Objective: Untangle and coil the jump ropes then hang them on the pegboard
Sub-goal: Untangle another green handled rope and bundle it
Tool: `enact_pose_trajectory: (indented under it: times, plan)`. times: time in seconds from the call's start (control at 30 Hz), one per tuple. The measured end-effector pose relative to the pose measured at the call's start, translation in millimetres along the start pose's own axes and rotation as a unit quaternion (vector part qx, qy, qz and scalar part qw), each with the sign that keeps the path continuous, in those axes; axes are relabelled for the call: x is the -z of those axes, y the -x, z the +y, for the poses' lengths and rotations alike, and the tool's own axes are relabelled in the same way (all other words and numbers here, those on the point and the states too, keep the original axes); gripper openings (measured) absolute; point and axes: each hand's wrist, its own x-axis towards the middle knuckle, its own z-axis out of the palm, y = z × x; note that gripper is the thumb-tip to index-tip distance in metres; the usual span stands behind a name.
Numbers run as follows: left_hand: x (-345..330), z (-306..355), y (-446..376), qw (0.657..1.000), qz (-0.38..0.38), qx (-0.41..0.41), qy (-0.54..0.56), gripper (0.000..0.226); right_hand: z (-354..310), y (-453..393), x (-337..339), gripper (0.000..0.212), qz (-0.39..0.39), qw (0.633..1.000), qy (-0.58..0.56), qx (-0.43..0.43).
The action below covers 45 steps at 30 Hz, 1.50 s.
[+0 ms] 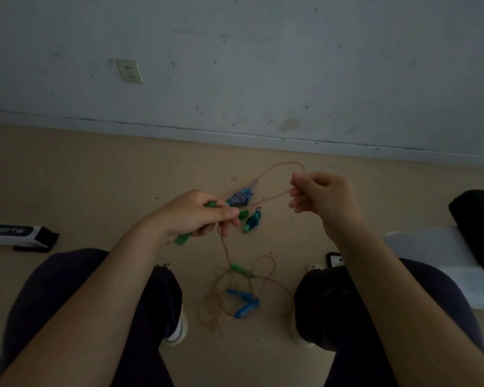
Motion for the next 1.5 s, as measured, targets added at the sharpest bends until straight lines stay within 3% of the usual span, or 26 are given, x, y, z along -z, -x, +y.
enact_pose_trajectory:
  times: [0.2, 0.4, 0.47, 0.63, 0.77, 0.9, 1.0, 1.13, 1.23, 1.33, 1.43, 1.5]
  plan:
    - [-9, 0, -1, 0.996, 0.069, -0.051, -0.013, 0.024, 1, 9, -6, 0.039, -0.050, 0.982, 0.179, 0.038]
    - [-19, 3, -2, 0.998, 0.038, -0.046, -0.019, 0.024, 2, 17, -27, 0.022, -0.027, 0.976, 0.152, 0.151]
    - [-19, 3, -2, 0.999, 0.025, -0.038, -0.011, 0.026, 1, 15, -26, 0.014, -0.047, 0.980, 0.121, 0.153]
    - [-22, 1, -5, 0.999, 0.006, -0.043, -0.014, 0.030, 6, 22, -33, 0.014, -0.274, 0.948, 0.119, 0.105]
    - [-3, -1, -1, 0.999, 0.015, -0.043, -0.020, 0.039, 4, 15, -27, 0.018, -0.227, 0.952, 0.164, 0.127]
    - [26, -2, 6, 0.996, 0.082, -0.039, -0.001, 0.034, -2, 6, 0, 0.030, -0.170, 0.966, 0.145, 0.132]
    - [17, -3, 7, 0.998, 0.045, -0.035, 0.019, 0.035, 0, 8, -1, 0.027, -0.209, 0.958, 0.163, 0.107]
    - [-17, -4, -3, 1.000, -0.019, -0.010, 0.001, 0.017, 5, 19, -28, 0.040, -0.299, 0.943, 0.131, 0.071]
    - [-22, -2, -5, 0.999, -0.035, -0.002, 0.022, 0.009, 7, 19, -34, 0.031, -0.282, 0.948, 0.119, 0.084]
    - [-11, 0, -2, 0.998, -0.043, -0.027, 0.030, 0.018, 5, 14, -22, 0.011, -0.243, 0.956, 0.120, 0.112]
    - [2, 0, 2, 0.999, -0.015, -0.033, 0.035, 0.034, 4, 4, -7, 0.009, -0.126, 0.973, 0.146, 0.130]
    - [8, 0, 4, 0.998, 0.018, -0.043, 0.030, 0.025, 1, -2, 3, 0.010, -0.048, 0.981, 0.138, 0.127]
